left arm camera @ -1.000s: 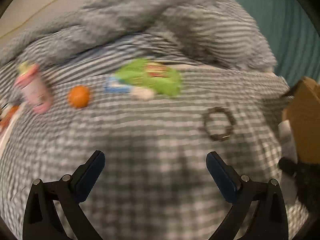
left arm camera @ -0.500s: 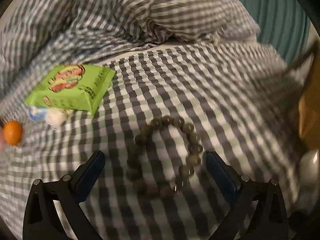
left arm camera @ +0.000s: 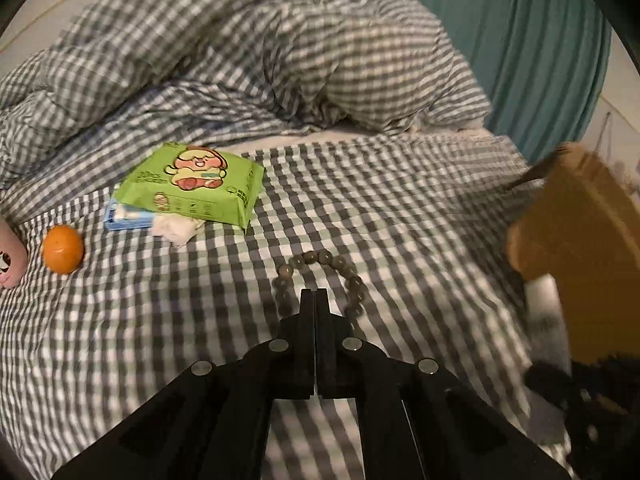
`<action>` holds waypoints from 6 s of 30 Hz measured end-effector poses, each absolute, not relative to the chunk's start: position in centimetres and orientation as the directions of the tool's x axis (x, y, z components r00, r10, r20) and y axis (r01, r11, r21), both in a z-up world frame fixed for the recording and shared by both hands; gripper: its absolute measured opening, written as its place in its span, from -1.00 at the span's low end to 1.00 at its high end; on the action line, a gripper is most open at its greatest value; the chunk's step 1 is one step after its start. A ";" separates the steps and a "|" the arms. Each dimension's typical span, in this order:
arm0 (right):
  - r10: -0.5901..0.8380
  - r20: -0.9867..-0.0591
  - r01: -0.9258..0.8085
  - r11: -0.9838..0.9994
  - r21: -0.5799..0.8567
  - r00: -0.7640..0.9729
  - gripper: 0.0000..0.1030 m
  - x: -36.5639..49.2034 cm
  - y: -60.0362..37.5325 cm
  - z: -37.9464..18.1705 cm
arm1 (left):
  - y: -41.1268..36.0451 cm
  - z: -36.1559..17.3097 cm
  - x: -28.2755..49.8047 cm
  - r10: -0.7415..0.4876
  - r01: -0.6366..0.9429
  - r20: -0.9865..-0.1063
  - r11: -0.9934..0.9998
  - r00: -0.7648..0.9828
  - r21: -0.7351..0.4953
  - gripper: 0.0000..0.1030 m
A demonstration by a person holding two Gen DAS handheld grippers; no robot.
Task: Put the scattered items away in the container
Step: 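Lift the white tube with the right tool while the left grasps the bead bracelet, then carry the bracelet and white tube into the box and release both, then grasp the orange with the left tool while the right grasps the green wipes pack, then lift the orange with the left tool while the right lifts the wipes pack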
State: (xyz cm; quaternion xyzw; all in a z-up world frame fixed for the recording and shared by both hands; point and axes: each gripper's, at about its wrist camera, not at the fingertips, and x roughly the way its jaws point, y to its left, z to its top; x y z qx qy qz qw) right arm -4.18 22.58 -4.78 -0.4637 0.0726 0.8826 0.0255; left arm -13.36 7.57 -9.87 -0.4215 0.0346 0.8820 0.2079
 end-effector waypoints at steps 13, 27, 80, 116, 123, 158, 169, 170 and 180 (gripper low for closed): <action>-0.031 -0.805 -0.080 -0.992 0.097 -0.592 -0.81 -1.7 21.1 -2.7 | 7.7 -12.5 -11.8 0.325 -0.418 -0.789 -0.904 -0.522 -0.096 0.59; -0.041 -0.825 -0.126 -0.983 0.134 -0.563 -0.81 -3.5 25.2 -5.9 | 10.8 -16.3 -17.2 0.346 -0.401 -0.827 -0.902 -0.443 -0.162 -0.81; 0.282 -0.712 -0.442 -0.896 0.045 -0.643 0.11 9.8 41.1 4.2 | 26.5 4.3 0.2 0.539 -0.641 -0.653 -0.760 -0.533 -0.105 0.58; -0.086 -0.711 0.008 -0.994 0.113 -0.698 0.53 2.5 14.1 1.5 | -14.3 -1.4 -3.2 -0.005 0.026 -0.699 -0.999 -0.715 -0.019 1.00; -0.100 -0.751 0.016 -0.993 0.119 -0.653 0.53 -1.5 14.0 -1.7 | -14.0 -3.6 -8.3 -0.007 0.053 -0.712 -0.998 -0.702 -0.042 1.00; -0.249 -0.828 0.435 -0.900 0.006 -0.503 0.53 -30.9 7.5 -8.6 | -12.3 -15.7 -29.4 0.040 0.025 -0.789 -0.997 -0.613 -0.070 0.08; -0.166 -0.827 0.434 -0.895 -0.102 -0.537 0.64 -34.5 6.0 -10.9 | -13.3 -11.8 -27.2 0.057 0.012 -0.733 -0.996 -0.678 -0.089 0.08; -0.148 -0.831 0.434 -0.893 -0.121 -0.536 0.64 -35.0 5.8 -11.2 | -13.1 -11.6 -27.0 0.056 0.007 -0.732 -0.997 -0.679 -0.083 0.08; -0.117 -0.848 0.353 -0.932 -0.087 -0.516 0.31 -37.6 6.6 -11.1 | -13.8 -12.5 -26.1 0.048 0.013 -0.742 -0.997 -0.669 -0.077 0.08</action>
